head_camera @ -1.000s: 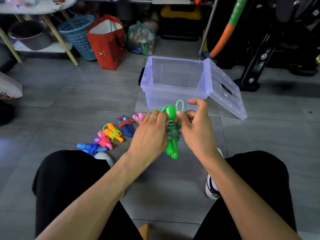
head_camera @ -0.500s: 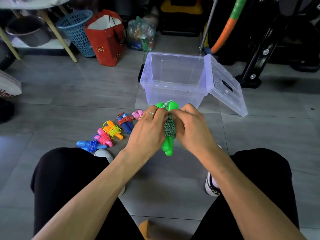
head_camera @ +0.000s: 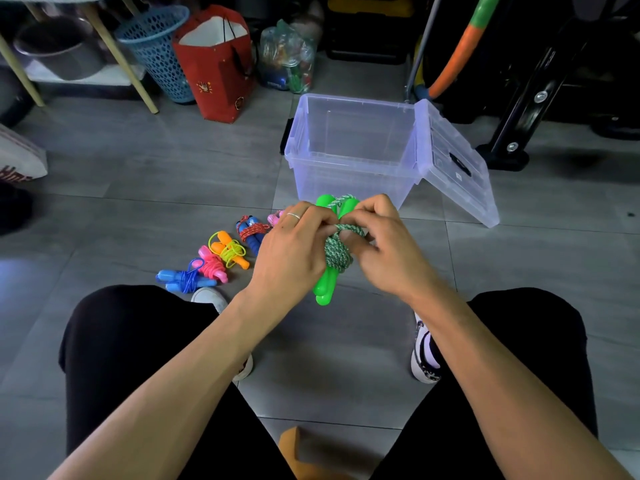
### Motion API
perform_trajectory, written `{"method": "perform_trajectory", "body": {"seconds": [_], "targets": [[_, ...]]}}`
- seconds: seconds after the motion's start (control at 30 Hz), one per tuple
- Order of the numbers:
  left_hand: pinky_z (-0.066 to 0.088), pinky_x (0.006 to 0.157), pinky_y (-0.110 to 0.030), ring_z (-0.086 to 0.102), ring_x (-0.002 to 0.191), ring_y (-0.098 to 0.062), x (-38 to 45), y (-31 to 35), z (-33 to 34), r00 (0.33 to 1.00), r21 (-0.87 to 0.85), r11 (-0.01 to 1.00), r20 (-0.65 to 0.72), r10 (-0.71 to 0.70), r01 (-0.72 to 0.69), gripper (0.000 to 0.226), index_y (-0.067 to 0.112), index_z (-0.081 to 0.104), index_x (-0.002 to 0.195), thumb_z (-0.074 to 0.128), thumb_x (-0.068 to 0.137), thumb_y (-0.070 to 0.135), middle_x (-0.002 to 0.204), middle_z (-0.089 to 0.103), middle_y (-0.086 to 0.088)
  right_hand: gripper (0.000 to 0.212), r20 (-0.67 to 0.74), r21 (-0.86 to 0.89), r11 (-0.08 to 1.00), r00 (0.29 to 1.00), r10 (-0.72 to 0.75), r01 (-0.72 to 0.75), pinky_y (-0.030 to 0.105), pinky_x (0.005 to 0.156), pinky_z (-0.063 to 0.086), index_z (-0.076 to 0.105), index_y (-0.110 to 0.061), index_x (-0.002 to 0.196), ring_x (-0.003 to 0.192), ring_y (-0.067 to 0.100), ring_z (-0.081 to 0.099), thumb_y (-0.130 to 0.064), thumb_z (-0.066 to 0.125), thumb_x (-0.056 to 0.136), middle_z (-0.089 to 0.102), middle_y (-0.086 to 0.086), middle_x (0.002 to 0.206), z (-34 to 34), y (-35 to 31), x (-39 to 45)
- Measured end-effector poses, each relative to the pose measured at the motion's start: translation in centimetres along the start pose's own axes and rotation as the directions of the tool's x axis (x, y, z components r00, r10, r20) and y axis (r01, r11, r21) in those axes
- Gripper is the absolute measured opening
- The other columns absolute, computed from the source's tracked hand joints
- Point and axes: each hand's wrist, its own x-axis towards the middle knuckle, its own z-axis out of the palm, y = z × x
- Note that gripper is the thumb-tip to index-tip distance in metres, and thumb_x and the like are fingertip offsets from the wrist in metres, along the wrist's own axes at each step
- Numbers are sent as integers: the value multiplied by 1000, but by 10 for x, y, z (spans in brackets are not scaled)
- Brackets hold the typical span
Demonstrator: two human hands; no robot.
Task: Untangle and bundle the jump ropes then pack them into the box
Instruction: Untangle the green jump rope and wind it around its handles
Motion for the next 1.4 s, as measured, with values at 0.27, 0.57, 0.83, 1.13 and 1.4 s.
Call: {"method": "perform_trajectory", "body": {"seconds": [0.27, 0.57, 0.83, 1.13, 1.4], "targets": [[46, 73, -19, 56, 76, -7, 0, 2, -5, 994, -138, 988, -71, -78, 68, 2, 7, 69, 84, 71, 83, 8, 84, 66, 0, 14, 45, 265, 955, 991, 126, -133, 30, 102, 40, 63, -20, 89, 123, 21, 43, -9, 57, 95, 42, -12, 114, 0, 5, 0], [46, 86, -13, 63, 91, 0, -5, 16, 13, 943, -281, 916, -85, -321, 286, 6, 12, 78, 81, 79, 76, 14, 91, 67, 11, 11, -281, 220, 969, 943, 177, -116, 30, 99, 44, 71, -11, 96, 126, 17, 42, -12, 60, 94, 48, -6, 126, 16, 5, -3], [50, 96, -39, 65, 102, -10, 3, 13, 4, 864, -446, 776, -11, -503, 446, 31, 37, 74, 74, 79, 76, 6, 95, 65, 22, 19, -221, 228, 969, 964, 148, -96, 1, 88, 36, 72, -4, 100, 111, 5, 52, -1, 54, 95, 50, 2, 132, 16, -2, 2], [39, 81, -10, 51, 85, 13, 8, 6, 5, 931, -228, 909, -30, -364, 348, 3, 15, 60, 72, 61, 71, 12, 96, 60, 4, 9, -236, 508, 834, 896, 375, -215, 11, 80, 47, 69, -20, 97, 92, -5, 60, -16, 64, 90, 57, 4, 121, 18, -6, 5], [42, 80, -22, 55, 89, -10, 7, 7, -3, 977, -217, 960, 161, -142, 175, 6, 14, 54, 74, 57, 72, 10, 97, 57, 0, 43, 4, 606, 685, 863, 505, -404, 35, 73, 59, 64, -33, 111, 83, 12, 68, -41, 81, 73, 68, -6, 98, -3, 3, 11]]}}
